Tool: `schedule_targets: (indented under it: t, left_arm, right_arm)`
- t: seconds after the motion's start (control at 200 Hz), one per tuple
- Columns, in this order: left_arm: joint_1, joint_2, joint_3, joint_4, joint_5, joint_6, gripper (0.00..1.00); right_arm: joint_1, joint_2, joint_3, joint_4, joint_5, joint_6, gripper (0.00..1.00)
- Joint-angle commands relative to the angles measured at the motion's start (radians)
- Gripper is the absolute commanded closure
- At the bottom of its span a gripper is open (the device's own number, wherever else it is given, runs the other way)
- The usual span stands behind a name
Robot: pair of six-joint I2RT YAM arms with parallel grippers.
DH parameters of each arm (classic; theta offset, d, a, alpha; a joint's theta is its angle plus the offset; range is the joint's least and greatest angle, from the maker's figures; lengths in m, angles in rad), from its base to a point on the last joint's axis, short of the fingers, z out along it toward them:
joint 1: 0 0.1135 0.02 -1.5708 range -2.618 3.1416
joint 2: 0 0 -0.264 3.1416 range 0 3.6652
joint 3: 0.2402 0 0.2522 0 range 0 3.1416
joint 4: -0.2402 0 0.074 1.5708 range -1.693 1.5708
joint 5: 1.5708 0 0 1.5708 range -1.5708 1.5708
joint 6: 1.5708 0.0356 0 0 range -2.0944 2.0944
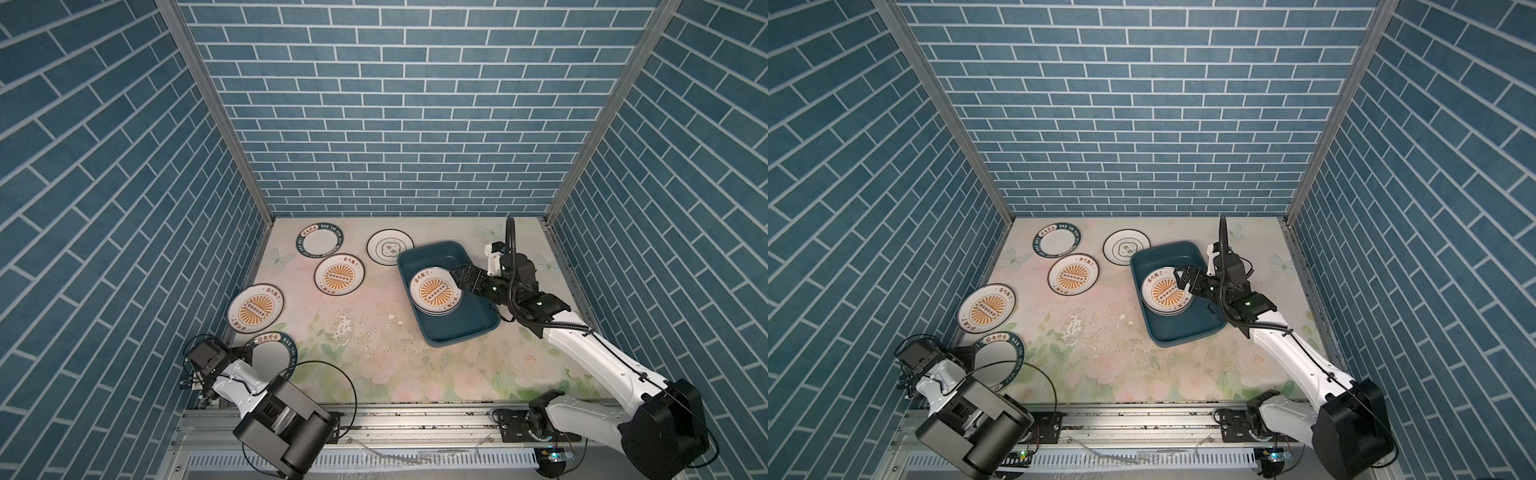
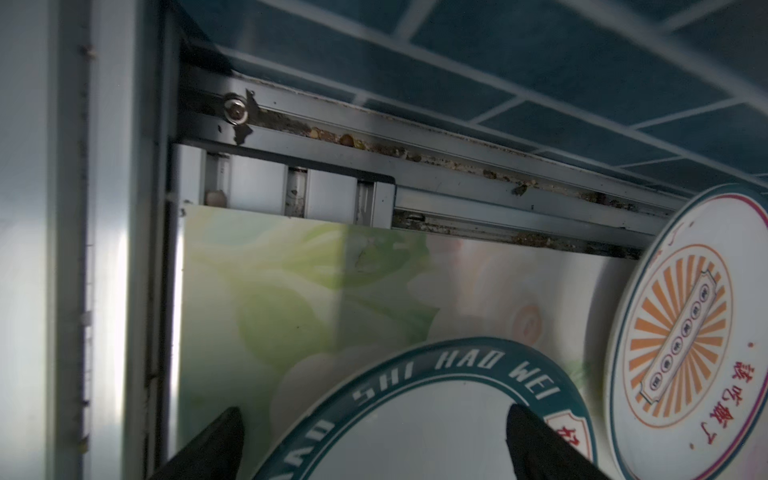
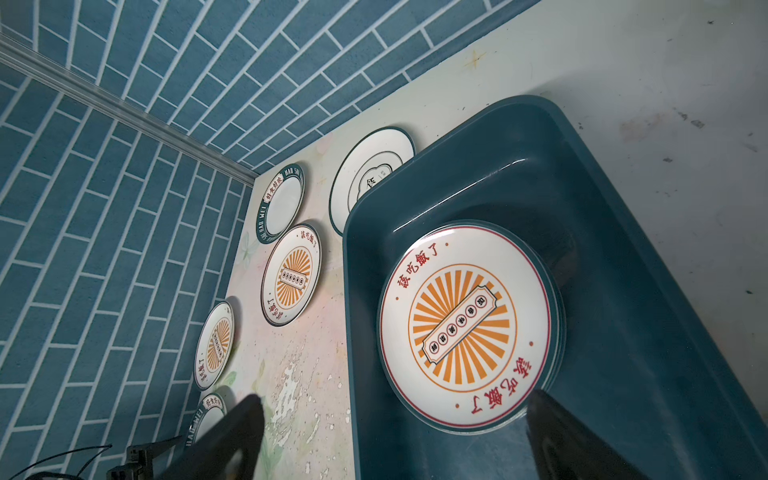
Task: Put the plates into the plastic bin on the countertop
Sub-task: 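Reach the left gripper to the green-rimmed HAO SHI HAO WEI plate near the table edge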
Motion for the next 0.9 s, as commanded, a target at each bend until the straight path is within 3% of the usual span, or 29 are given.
schedule_targets:
  t: [0.0,0.22,0.385,0.58,0.895]
  left_arm:
    - [0.004,0.031,-0.024,0.081,0.103,0.006,0.0]
    - [-0.018,0.049,-0.026,0.099,0.19,0.03,0.01]
    - [-0.148,0.053,-0.009,0.076,0.183,0.048,0.0]
    - [-0.248,0.035,-0.024,0.065,0.251,0.074,0.0]
    - [-0.582,0.013,-0.018,0.073,0.332,0.081,0.0]
  right_arm:
    - [0.003,-0.041,-0.016,-0.024,0.032,-0.025,0.02]
    - [0.002,-0.055,-0.03,-0.02,0.041,-0.026,0.02]
    - [0.002,-0.05,-0.03,-0.014,0.038,-0.025,0.02]
    - [0.0,-0.055,-0.036,-0.012,0.04,-0.025,0.02]
    - [-0.001,-0.042,-0.035,-0.008,0.04,-0.027,0.02]
